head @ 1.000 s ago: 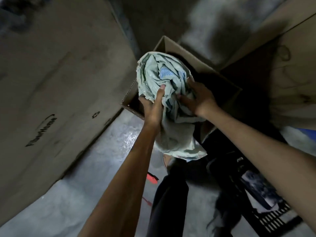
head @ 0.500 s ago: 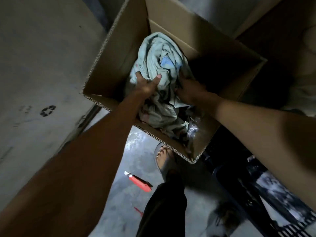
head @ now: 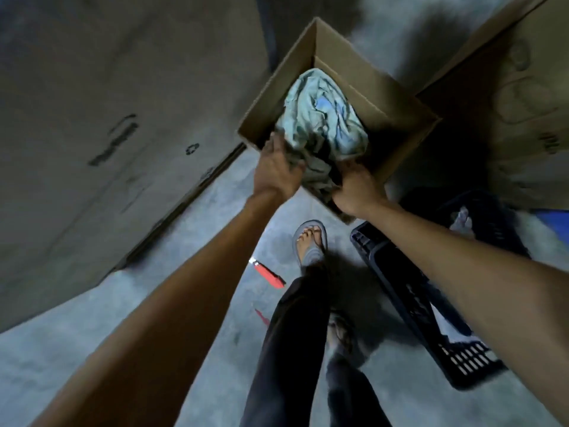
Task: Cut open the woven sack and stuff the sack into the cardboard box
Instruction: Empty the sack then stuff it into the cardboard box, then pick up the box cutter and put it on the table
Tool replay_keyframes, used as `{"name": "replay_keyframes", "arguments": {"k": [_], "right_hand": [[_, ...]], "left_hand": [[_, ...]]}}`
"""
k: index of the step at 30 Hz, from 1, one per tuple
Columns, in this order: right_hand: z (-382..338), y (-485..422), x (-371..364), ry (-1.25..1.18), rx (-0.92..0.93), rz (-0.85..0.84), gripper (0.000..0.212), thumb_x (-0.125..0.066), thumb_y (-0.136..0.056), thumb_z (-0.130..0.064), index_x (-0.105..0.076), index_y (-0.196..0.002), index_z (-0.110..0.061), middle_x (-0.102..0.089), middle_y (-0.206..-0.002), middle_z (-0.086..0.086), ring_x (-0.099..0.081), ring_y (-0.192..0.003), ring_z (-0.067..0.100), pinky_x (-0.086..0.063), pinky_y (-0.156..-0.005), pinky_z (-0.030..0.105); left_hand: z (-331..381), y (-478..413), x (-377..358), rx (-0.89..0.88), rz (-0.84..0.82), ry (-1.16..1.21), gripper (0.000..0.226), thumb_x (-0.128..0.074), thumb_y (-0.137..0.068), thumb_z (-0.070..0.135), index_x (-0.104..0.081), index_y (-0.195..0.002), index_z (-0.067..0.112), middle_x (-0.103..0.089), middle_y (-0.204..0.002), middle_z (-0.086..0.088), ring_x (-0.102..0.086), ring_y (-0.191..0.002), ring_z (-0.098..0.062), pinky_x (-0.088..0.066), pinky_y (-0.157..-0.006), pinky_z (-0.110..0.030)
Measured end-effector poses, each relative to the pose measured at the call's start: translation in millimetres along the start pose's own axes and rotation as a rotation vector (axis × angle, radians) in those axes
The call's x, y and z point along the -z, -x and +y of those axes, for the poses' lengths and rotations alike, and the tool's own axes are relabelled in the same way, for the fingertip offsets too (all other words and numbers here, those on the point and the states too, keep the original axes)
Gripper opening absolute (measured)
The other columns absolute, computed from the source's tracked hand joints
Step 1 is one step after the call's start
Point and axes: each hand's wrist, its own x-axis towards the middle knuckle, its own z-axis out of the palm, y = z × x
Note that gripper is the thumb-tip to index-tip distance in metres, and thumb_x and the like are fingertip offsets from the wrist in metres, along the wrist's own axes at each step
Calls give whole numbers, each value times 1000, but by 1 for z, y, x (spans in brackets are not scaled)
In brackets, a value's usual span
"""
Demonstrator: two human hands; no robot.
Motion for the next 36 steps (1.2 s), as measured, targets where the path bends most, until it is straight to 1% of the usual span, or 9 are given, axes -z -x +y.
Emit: {"name": "replay_keyframes", "arguments": {"k": [4,12,18,20,24,29,31,34,36], "right_hand": [[-33,88,-16,67,43,-21,66,-52,-90,-36,-34,-150,-17,-33,-155,18,-35,-140,39,-36,-112,47],[-70,249,-118,287,124,-173,70,-54,-92,-33,-24,-155,-21,-21,-163,12,-25,-148,32,-29,-117,48],[-68,281,-232,426,142,-254,72,-53,-93,-33,-22,-155,-16,-23,-163,13,-26,-147,31,-32,-116,48],[-66,274,-270,463,145,-254,73,-55,-93,-33,-22,-155,-14,-28,-160,13,-32,-144,32,-35,-113,47],[-58,236,-345,477,115,-218,71,-58,-92,-31,-27,-153,-13,-39,-153,12,-40,-137,34,-37,-109,45],[-42,151,-438,357,42,-81,55,-55,-93,-23,-42,-144,-6,-54,-136,20,-55,-122,39,-48,-96,41],[-32,114,-474,295,44,-2,51,-53,-94,-19,-45,-141,-2,-55,-134,23,-55,-121,40,-46,-97,38],[-23,64,-514,203,96,102,54,-48,-98,-12,-35,-151,-10,-42,-151,20,-41,-138,34,-30,-111,31],[-21,35,-532,268,152,185,52,-42,-102,-15,-30,-153,-9,-36,-155,23,-37,-141,37,-24,-116,38]], "left_hand": [[-38,122,16,149,-75,-38,75,-58,-99,33,-24,-159,3,-25,-166,-19,-22,-155,-33,-23,-125,-39],[-164,357,-29,481,-62,160,64,-60,-97,28,-38,-152,3,-47,-153,-21,-44,-142,-37,-38,-114,-40],[-270,446,-90,593,-119,178,61,-61,-97,26,-41,-151,3,-48,-153,-20,-44,-142,-35,-36,-115,-38],[-308,456,-108,609,-128,168,61,-61,-96,25,-43,-150,2,-49,-152,-21,-44,-141,-36,-36,-115,-39],[-392,437,-152,602,-148,108,77,-51,-81,44,-46,-147,5,-48,-152,-24,-43,-141,-39,-35,-117,-49],[-484,373,-217,537,-198,31,76,-57,-99,36,-22,-161,11,-15,-170,-16,-14,-158,-32,-21,-126,-48],[-516,341,-244,496,-157,23,78,-56,-100,34,-16,-162,9,-7,-171,-18,-6,-159,-33,-18,-126,-44],[-554,296,-282,479,-45,31,82,-57,-100,33,-9,-163,10,3,-171,-16,4,-159,-33,-17,-128,-46],[-571,269,-305,463,45,32,83,-53,-101,36,-4,-163,13,7,-171,-15,7,-159,-33,-14,-128,-51]]}}
